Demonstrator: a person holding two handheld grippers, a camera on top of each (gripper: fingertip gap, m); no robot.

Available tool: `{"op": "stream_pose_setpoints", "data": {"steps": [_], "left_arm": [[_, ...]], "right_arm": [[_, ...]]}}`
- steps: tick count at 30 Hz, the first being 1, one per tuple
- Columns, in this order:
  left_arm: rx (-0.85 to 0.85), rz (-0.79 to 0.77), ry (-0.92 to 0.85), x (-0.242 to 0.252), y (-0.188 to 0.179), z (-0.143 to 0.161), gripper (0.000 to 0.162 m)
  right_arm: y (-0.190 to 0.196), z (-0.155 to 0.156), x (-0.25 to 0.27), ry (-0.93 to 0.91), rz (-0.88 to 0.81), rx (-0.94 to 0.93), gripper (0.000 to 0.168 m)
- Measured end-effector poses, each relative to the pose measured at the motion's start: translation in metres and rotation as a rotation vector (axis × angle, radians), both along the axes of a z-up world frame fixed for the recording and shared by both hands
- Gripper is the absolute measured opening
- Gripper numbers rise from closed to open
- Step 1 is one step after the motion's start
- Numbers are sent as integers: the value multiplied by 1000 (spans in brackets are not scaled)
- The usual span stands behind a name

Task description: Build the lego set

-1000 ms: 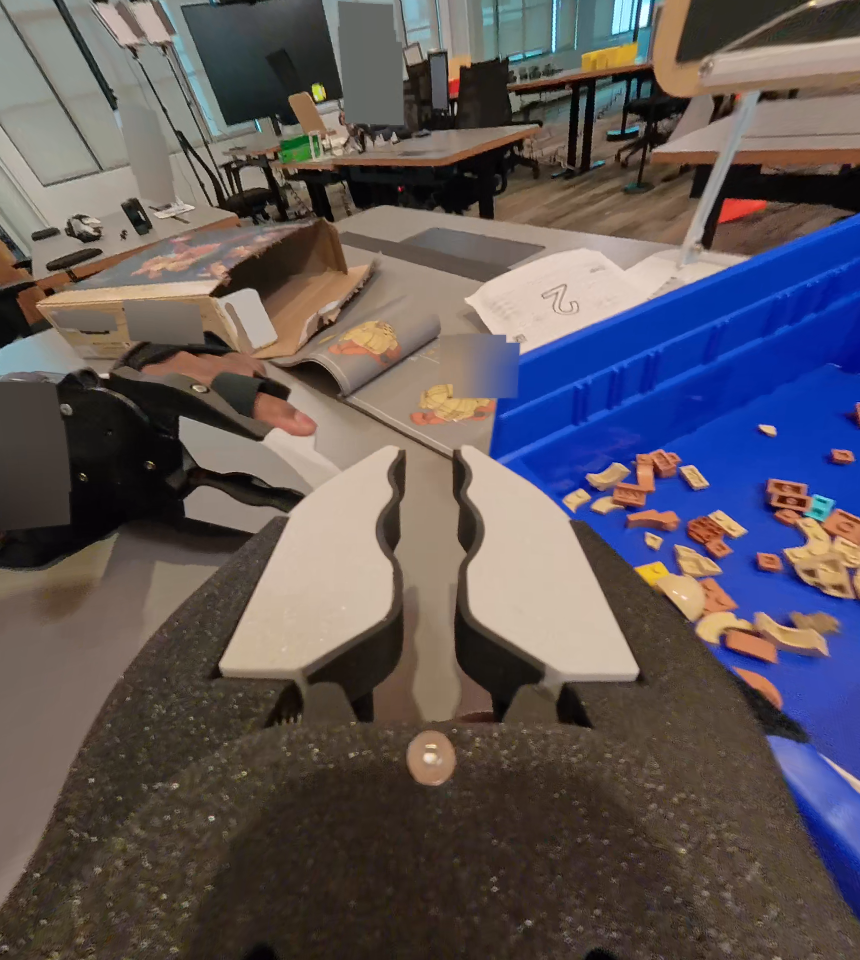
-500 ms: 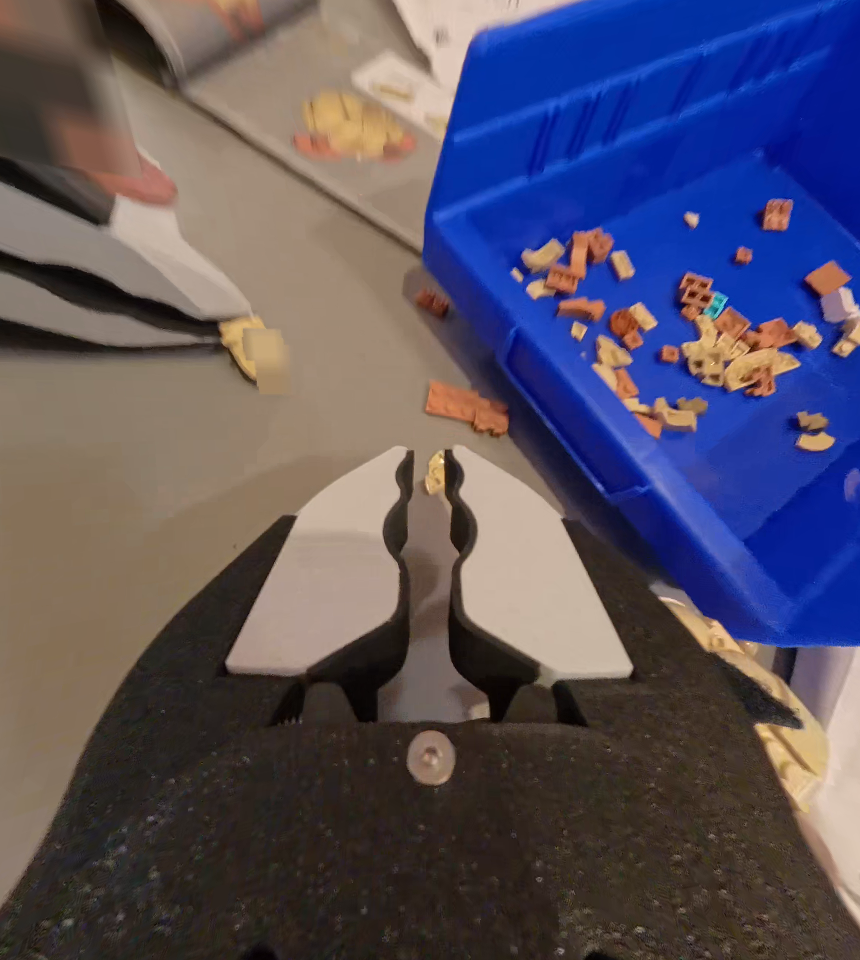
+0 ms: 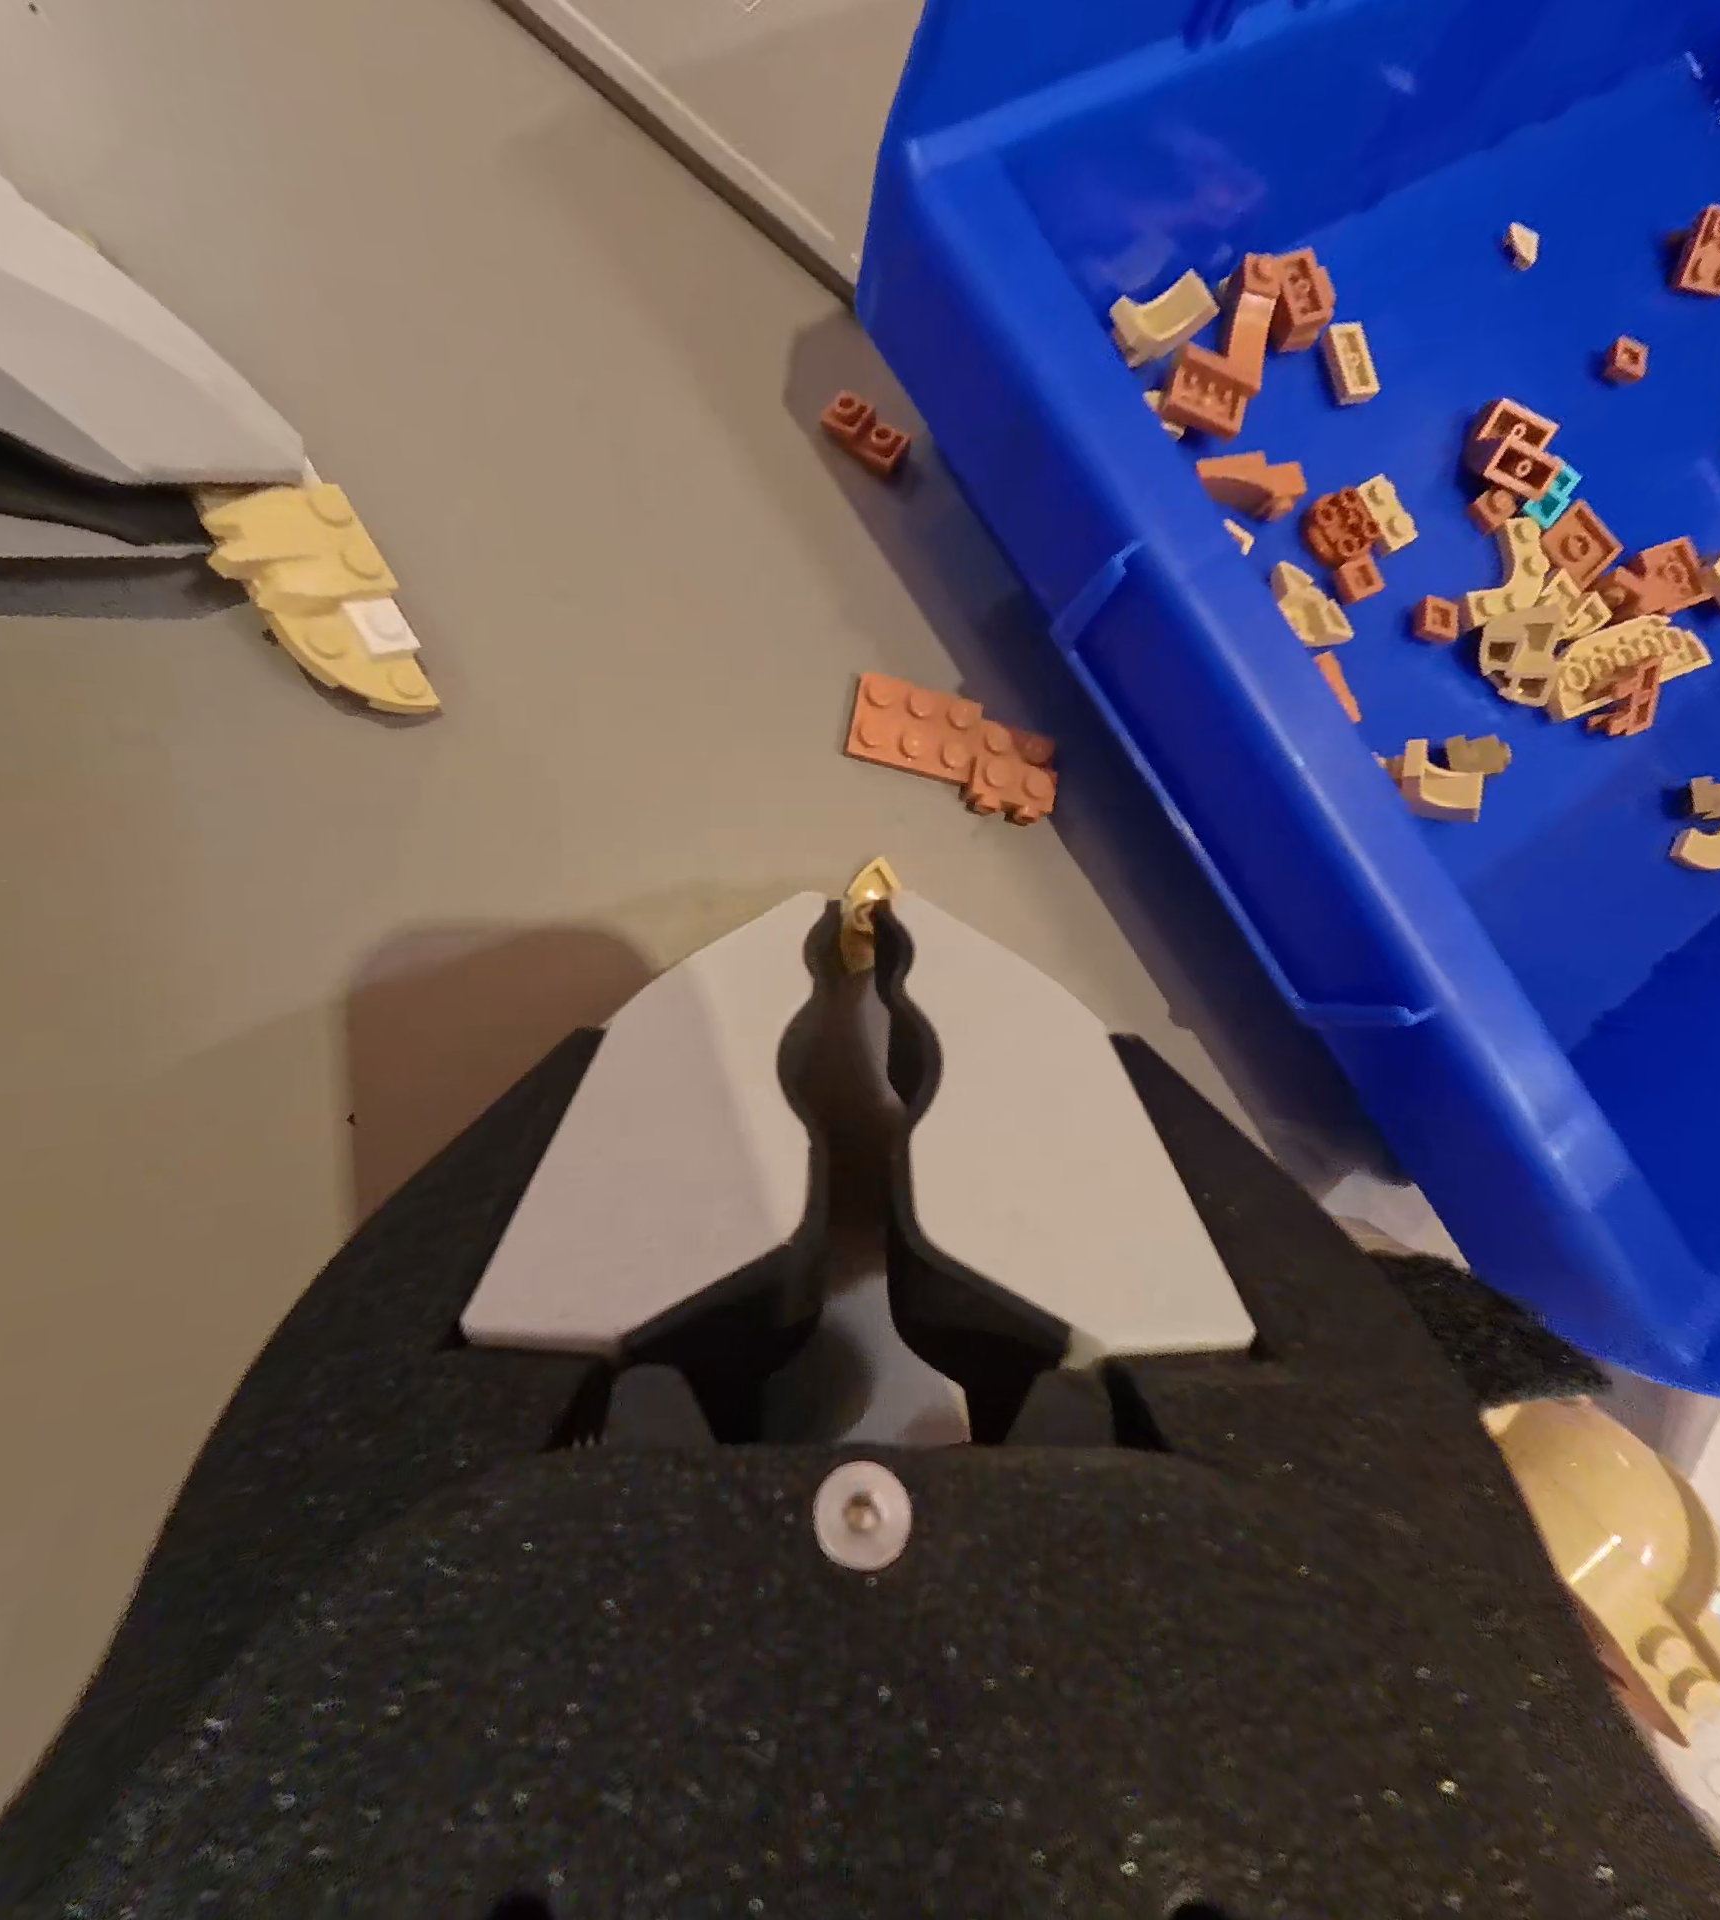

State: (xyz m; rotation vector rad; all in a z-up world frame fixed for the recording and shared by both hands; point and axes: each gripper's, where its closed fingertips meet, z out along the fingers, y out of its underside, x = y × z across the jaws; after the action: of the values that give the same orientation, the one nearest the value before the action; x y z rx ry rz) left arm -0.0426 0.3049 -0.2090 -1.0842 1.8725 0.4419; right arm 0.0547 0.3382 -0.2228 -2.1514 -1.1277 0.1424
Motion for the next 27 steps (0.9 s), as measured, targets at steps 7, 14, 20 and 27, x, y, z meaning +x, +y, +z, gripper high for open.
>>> {"op": "stream_pose_setpoints", "data": {"steps": [7, 14, 20, 27], "left_arm": [[-19, 14, -36, -1, 2, 3, 8], [-109, 32, -75, -2, 2, -4, 12], [-146, 16, -73, -2, -2, -5, 16], [-251, -48, -223, 1, -13, 18, 29]], "right_arm": [[-1, 0, 0, 27, 3, -36, 4], [-21, 30, -23, 451, 44, -201, 4], [-42, 71, -41, 939, 102, -463, 4], [-59, 101, -51, 1227, 186, -644, 2]]}}
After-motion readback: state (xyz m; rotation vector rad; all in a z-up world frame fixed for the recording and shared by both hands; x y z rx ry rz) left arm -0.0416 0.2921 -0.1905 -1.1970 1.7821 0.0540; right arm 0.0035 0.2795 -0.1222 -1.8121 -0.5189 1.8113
